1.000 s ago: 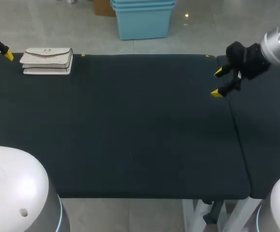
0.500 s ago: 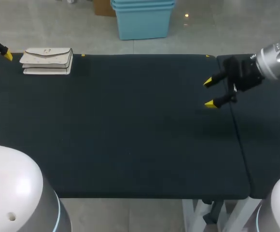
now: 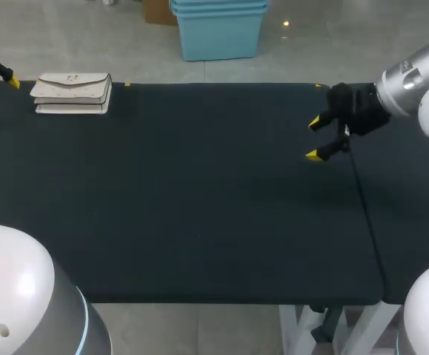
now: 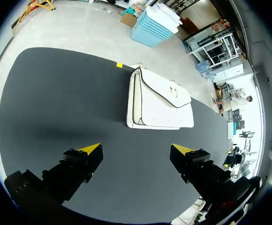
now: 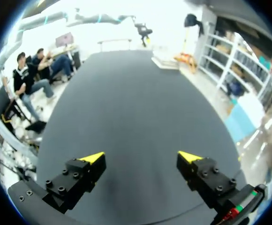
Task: Pick up the bag, open it, inspect its contents, close it, and place it on the opposite side
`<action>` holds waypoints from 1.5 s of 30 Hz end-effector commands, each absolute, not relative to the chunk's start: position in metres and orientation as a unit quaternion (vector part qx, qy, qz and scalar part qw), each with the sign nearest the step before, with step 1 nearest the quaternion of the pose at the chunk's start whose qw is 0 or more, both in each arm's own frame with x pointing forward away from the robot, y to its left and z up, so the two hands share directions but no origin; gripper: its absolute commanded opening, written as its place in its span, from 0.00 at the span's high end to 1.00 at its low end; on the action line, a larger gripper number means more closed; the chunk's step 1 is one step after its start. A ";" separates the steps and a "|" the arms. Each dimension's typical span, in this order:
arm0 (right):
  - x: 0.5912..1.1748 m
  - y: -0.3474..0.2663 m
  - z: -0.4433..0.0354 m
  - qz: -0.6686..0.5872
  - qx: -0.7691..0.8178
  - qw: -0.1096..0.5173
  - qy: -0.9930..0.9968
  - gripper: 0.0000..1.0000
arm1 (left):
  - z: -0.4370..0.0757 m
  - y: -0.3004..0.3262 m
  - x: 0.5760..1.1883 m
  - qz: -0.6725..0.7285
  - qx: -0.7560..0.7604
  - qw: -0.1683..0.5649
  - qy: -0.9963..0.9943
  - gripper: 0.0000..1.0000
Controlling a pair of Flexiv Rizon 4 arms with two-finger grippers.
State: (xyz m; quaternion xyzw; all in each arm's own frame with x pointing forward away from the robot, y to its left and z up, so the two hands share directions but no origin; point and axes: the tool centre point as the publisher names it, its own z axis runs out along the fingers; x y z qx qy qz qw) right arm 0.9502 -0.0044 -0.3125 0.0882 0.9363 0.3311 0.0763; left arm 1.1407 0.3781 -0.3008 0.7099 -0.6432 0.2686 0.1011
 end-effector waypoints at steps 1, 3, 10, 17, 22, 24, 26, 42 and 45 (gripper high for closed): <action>0.953 -0.003 -0.318 0.325 0.086 0.073 0.939 0.00 | -0.305 0.389 1.179 0.226 0.651 0.289 -0.664 0.00; 0.956 -0.001 -0.321 0.313 0.089 0.062 0.943 0.00 | -0.307 0.390 1.184 0.227 0.651 0.295 -0.661 0.00; 0.957 -0.002 -0.322 0.306 0.092 0.059 0.946 0.00 | -0.314 0.392 1.204 0.240 0.646 0.330 -0.645 0.00; 0.957 -0.002 -0.322 0.306 0.092 0.059 0.946 0.00 | -0.326 0.375 1.227 0.248 0.630 0.366 -0.638 0.09; 0.957 -0.002 -0.322 0.306 0.092 0.059 0.946 0.00 | -0.331 0.362 1.239 0.248 0.625 0.378 -0.637 0.19; 0.957 -0.002 -0.322 0.306 0.092 0.059 0.946 0.00 | -0.332 0.360 1.242 0.247 0.623 0.381 -0.637 0.22; 0.957 -0.002 -0.322 0.306 0.092 0.059 0.946 0.00 | -0.334 0.357 1.245 0.247 0.623 0.382 -0.637 0.25; 0.957 -0.002 -0.322 0.306 0.092 0.059 0.946 0.00 | -0.355 0.335 1.251 0.236 0.607 0.428 -0.626 0.62; 0.957 -0.002 -0.322 0.306 0.092 0.059 0.946 0.00 | -0.360 0.329 1.248 0.224 0.604 0.435 -0.629 1.00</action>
